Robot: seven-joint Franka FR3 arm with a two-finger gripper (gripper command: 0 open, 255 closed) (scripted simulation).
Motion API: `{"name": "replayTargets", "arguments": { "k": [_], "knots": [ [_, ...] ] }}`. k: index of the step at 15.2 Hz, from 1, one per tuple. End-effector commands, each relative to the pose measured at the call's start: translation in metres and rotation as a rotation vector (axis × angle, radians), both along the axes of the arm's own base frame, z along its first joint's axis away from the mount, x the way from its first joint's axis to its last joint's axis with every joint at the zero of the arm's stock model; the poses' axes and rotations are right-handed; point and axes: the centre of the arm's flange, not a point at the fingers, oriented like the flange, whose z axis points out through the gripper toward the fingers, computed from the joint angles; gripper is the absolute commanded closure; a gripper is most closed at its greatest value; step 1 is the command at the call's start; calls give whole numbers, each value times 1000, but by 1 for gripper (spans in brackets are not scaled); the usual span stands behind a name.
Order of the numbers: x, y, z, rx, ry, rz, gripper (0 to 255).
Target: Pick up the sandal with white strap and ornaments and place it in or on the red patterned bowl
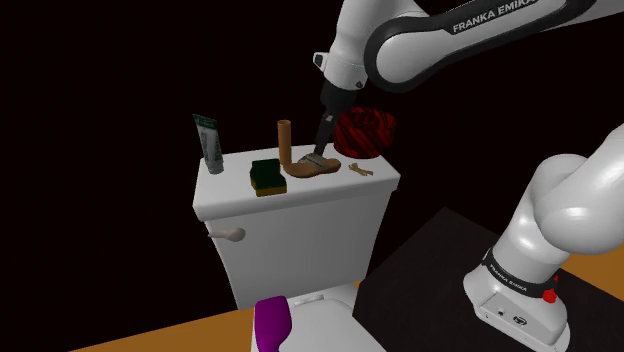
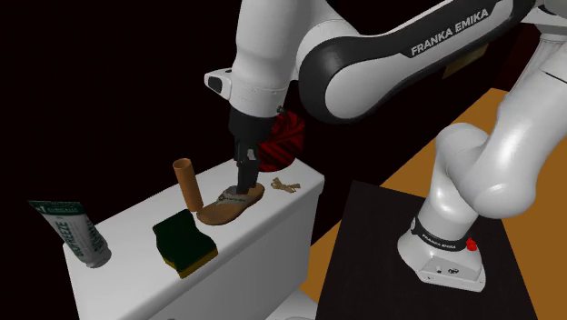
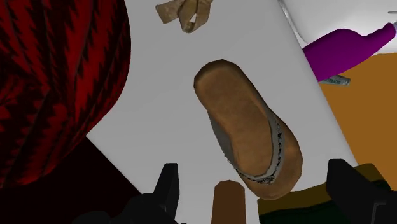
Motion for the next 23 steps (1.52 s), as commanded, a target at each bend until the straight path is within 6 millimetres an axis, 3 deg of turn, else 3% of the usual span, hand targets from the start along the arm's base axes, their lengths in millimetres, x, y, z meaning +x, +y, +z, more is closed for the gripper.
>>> {"name": "replayTargets", "arguments": {
  "k": [1,8,16,17,23],
  "knots": [
    [6,12,-13,3,-6,19,0],
    [15,14,-46,3,-6,19,0],
    [15,14,-46,3,-6,19,0],
    [15,14,-46,3,-6,19,255],
    [15,14,-46,3,-6,19,255]
  ]
}}
